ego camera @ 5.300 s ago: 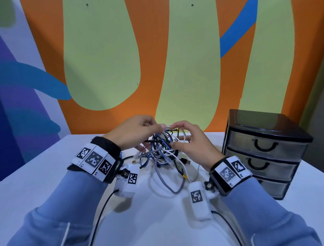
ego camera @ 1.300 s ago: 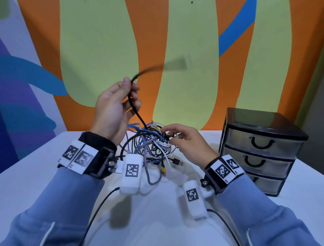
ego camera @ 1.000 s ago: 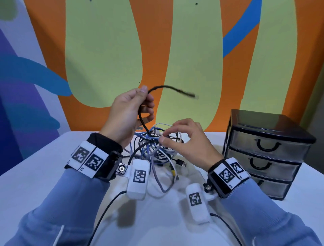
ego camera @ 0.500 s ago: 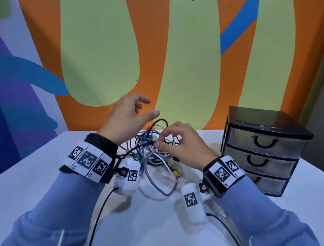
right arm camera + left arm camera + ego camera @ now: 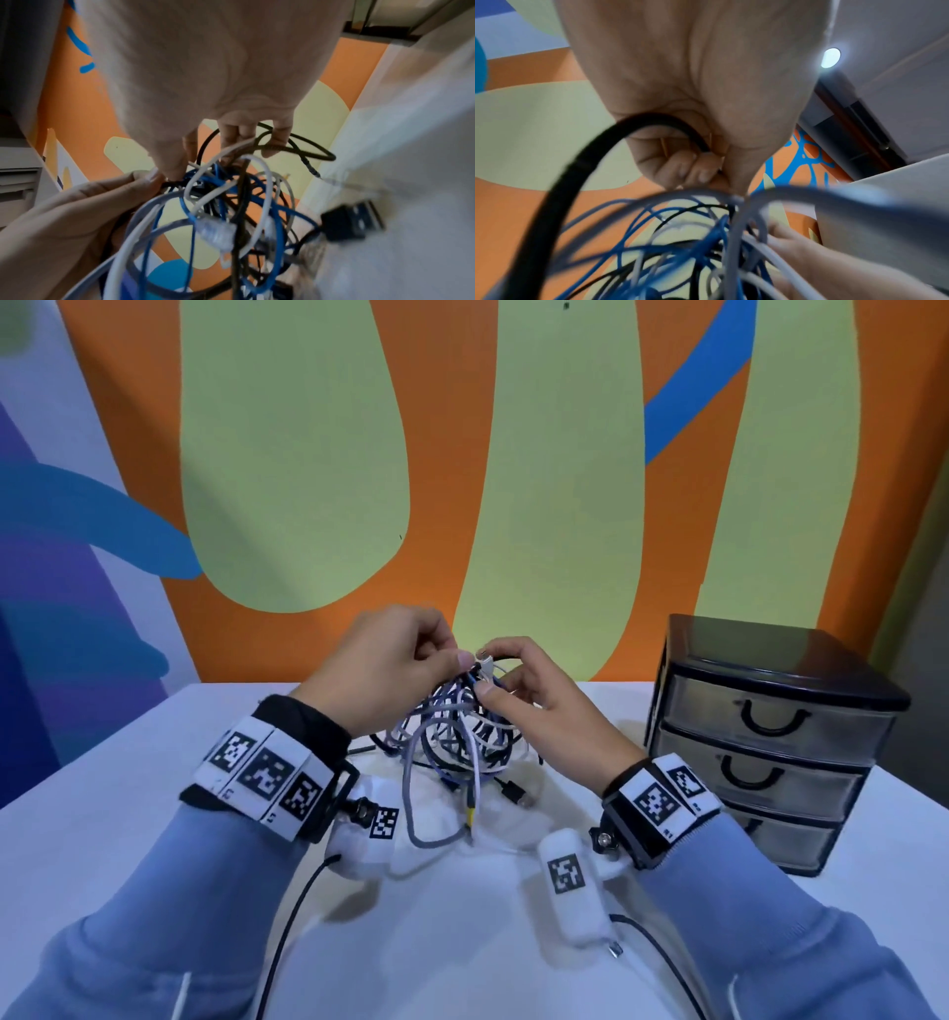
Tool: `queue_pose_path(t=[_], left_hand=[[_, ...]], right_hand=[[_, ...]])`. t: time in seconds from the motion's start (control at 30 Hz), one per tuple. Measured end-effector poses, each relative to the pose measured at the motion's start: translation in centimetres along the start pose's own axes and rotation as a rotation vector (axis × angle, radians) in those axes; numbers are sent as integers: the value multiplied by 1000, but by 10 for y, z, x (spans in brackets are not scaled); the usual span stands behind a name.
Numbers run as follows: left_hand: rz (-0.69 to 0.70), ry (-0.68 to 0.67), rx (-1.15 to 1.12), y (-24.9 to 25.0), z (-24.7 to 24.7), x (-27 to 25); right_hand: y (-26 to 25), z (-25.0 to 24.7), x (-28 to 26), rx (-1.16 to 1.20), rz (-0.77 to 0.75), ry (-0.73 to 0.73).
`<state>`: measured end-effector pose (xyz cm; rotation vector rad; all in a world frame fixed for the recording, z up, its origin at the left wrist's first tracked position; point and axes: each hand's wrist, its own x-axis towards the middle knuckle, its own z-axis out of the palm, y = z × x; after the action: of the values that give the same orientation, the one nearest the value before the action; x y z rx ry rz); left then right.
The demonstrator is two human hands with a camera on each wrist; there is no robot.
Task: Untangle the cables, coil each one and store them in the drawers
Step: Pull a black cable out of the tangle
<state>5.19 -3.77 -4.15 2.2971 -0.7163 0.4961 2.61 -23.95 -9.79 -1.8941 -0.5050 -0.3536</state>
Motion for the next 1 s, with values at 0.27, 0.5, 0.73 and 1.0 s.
queue_pose_path(t=[0.27,0.5,0.73,1.0], left_hand=[[173,311,-158,10,10,0],[218,532,-419,14,14,3],[-22,323,-575,-6,5,8],[-97,305,-220,-25,6,10]], right_hand=[[0,-1,5,73,-21,13],[2,0,8,137,-11,114],[9,-6,2,181,67,236],[1,-10,2,413,169,200]])
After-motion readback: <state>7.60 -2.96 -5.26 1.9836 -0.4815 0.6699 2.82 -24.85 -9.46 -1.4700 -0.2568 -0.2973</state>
